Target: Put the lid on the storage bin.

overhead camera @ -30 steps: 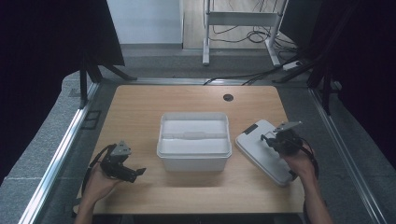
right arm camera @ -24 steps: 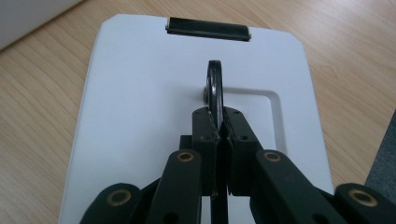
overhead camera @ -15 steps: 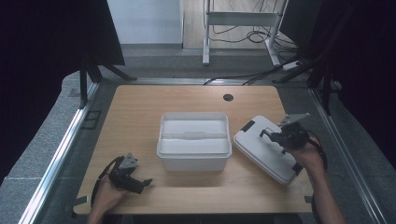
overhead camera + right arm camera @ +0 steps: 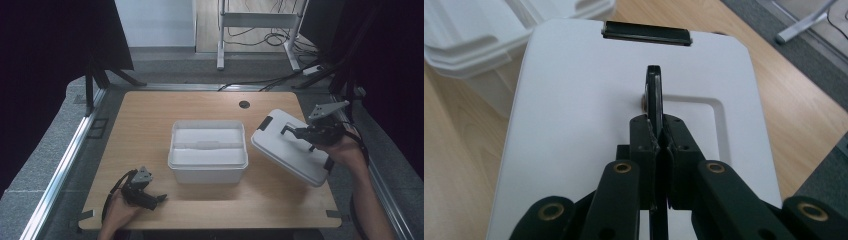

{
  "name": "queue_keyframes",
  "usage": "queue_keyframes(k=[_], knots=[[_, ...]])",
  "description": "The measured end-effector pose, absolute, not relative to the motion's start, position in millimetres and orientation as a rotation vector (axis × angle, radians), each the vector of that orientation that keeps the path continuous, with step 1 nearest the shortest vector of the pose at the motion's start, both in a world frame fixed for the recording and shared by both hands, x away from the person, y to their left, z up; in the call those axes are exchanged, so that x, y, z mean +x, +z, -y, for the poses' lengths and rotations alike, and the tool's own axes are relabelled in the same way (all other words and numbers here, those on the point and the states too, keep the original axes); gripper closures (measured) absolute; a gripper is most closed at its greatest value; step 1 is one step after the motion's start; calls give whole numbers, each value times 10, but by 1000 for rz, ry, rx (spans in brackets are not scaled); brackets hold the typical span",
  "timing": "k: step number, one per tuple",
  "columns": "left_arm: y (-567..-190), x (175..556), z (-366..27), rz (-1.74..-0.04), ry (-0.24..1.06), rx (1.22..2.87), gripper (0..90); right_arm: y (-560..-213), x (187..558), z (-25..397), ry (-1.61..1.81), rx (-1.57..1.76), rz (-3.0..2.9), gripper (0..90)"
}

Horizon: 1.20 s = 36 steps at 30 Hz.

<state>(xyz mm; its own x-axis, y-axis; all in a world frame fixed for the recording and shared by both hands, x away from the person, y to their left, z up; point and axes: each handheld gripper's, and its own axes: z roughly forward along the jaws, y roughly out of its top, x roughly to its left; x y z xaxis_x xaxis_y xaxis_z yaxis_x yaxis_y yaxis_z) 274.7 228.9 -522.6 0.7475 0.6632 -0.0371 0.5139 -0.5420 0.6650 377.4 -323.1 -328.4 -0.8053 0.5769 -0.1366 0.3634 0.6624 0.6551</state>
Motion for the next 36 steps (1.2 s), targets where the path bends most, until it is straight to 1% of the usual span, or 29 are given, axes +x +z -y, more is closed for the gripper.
queue_keyframes(k=[8, 12, 16, 27, 36], knots=[[-5228, 2746, -2286, -885, 288, 2262, 0, -2928, 3792, 3085, 944, 598, -2586, 846], [-5227, 2746, -2287, -886, 289, 2263, 0, -2783, 3811, 2899, 978, 499, -2603, 846], [-5227, 2745, -2287, -887, 288, 2262, 0, -2712, 3843, 2631, 1010, 388, -2637, 846], [-5227, 2745, -2287, -886, 289, 2262, 0, -2800, 3975, 1775, 1063, 123, -2736, 846], [-5227, 2744, -2287, -888, 290, 2262, 0, -2896, 4019, 1216, 1075, -30, -2787, 845]])
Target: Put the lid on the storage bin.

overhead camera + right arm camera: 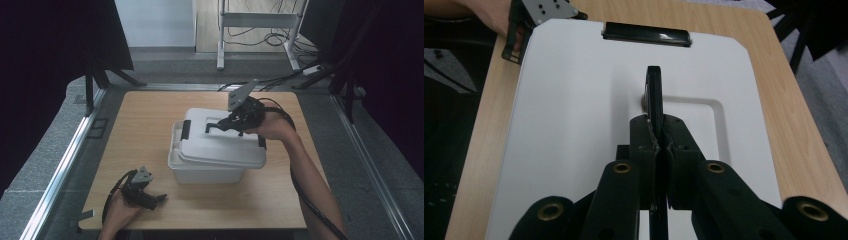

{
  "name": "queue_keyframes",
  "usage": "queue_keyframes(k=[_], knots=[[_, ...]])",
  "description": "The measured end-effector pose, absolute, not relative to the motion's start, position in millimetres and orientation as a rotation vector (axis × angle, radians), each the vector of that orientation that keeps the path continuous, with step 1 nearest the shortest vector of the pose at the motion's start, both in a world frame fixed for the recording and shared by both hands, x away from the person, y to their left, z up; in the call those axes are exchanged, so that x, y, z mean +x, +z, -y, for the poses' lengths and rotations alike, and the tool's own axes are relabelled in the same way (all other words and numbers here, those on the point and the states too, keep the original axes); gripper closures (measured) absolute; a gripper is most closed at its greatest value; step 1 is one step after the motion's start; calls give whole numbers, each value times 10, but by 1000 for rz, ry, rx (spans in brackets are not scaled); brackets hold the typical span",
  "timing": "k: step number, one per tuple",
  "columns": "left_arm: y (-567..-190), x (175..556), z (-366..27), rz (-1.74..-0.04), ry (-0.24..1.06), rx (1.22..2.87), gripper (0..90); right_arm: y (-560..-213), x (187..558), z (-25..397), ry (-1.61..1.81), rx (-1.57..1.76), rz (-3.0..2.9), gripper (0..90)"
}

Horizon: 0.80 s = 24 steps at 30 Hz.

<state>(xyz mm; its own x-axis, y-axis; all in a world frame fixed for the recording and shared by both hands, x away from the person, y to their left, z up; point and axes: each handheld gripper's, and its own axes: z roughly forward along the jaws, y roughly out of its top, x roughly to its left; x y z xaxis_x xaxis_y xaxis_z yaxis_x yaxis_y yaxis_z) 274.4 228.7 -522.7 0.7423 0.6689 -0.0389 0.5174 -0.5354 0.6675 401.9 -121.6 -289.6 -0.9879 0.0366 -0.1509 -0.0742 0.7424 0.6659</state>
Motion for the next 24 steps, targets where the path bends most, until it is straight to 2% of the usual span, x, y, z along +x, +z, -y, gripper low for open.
queue_keyframes(k=[12, 24], knots=[[-5227, 2744, -2285, -891, 292, 2260, 0, -3213, 4137, 643, 988, -120, -2869, 843], [-5228, 2743, -2284, -893, 294, 2259, 0, -3354, 4112, 675, 966, -89, -2887, 827]])
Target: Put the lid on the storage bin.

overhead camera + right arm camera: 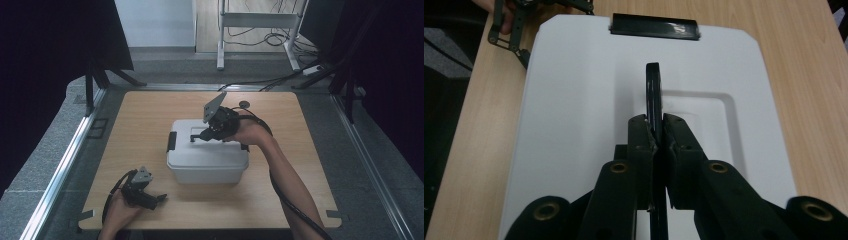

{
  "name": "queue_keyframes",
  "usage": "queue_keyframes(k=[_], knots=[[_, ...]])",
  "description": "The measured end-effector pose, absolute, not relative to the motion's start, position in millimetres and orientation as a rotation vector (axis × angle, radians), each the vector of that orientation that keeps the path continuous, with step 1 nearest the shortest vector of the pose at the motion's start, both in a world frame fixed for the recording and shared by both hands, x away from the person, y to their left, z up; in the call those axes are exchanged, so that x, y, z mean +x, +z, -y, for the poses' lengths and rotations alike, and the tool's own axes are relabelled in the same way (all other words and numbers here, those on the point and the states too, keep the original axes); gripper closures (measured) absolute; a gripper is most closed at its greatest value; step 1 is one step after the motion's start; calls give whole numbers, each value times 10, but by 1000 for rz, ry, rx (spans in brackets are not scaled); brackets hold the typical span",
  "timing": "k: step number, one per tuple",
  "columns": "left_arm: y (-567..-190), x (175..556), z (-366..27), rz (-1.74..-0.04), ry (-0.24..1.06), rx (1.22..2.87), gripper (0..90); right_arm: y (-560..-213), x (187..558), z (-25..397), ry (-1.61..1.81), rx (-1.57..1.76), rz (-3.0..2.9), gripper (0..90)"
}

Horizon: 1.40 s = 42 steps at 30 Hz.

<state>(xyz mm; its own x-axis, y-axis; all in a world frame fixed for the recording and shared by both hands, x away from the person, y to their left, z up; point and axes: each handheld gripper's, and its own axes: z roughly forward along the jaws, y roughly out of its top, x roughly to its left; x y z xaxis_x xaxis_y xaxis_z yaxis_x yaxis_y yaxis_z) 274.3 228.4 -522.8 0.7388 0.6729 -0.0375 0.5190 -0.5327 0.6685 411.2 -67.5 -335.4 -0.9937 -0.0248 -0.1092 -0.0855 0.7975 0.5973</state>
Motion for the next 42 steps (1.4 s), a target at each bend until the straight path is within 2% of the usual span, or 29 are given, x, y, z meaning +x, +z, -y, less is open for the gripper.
queue_keyframes(k=[3, 7, 9, 18, 24, 32, 39, 42], knots=[[-5228, 2742, -2284, -894, 294, 2258, 0, -3361, 4088, 681, 964, -83, -2898, 785], [-5227, 2742, -2284, -895, 294, 2258, 0, -3391, 4061, 727, 939, -22, -2879, 574], [-5228, 2742, -2283, -896, 294, 2258, 0, -3385, 4046, 781, 958, -8, -2852, 509], [-5227, 2740, -2283, -897, 295, 2257, 1, -3297, 3990, 1083, 1029, 140, -2785, 354], [-5227, 2739, -2282, -899, 296, 2257, 1, -3282, 3983, 1303, 1037, 304, -2719, 208], [-5227, 2737, -2283, -899, 297, 2258, 2, -3331, 3955, 1659, 1072, 490, -2644, 138], [-5227, 2734, -2282, -902, 298, 2258, 3, -3393, 3867, 1934, 1082, 603, -2594, 119], [-5226, 2732, -2282, -904, 299, 2257, 4, -3444, 3802, 2058, 1070, 643, -2564, 77]])
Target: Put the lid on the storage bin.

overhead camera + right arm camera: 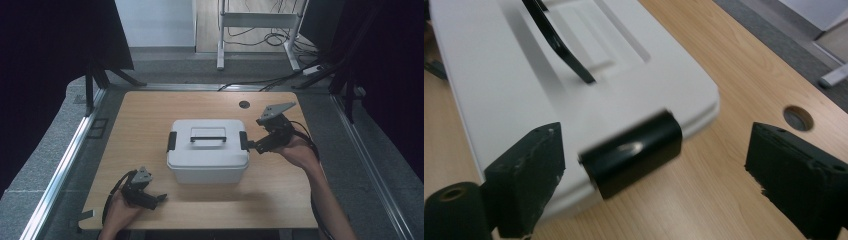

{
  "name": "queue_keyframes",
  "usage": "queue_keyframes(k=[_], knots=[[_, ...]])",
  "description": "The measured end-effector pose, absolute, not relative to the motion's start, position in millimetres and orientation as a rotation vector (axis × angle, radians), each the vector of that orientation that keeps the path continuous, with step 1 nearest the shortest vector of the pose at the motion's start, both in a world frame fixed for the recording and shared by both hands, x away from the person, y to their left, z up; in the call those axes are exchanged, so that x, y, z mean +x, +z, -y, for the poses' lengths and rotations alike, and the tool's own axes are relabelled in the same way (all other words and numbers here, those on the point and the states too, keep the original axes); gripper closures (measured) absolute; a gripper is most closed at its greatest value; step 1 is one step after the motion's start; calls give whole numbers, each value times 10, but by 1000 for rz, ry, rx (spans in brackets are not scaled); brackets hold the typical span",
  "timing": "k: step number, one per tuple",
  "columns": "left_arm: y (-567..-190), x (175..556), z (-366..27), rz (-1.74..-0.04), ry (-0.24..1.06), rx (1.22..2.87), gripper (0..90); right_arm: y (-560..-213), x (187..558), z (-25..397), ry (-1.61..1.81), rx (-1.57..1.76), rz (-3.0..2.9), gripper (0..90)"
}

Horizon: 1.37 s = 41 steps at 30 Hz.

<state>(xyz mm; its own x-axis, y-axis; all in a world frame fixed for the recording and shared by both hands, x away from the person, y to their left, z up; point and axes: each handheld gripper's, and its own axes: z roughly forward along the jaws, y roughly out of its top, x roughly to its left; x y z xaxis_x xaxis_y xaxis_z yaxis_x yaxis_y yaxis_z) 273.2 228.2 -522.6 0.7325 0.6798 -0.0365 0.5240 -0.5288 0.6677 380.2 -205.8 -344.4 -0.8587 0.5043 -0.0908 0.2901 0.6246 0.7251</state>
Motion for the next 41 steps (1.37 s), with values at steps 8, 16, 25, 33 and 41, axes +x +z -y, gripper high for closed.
queue_keyframes(k=[8, 16, 25, 33, 41], knots=[[-5226, 2729, -2281, -906, 300, 2256, 5, -3640, 3649, 2354, 1082, 747, -2498, 29], [-5226, 2727, -2280, -908, 302, 2256, 5, -4070, 3419, 2573, 1057, 856, -2439, 23], [-5226, 2725, -2278, -913, 304, 2253, 6, -4558, 3203, 2624, 1070, 926, -2428, 34], [-5226, 2724, -2278, -914, 304, 2253, 6, -4989, 3133, 2596, 1018, 1010, -2436, 30], [-5227, 2722, -2277, -915, 305, 2253, 6, -5195, 3109, 2573, 991, 1046, -2454, 0]])
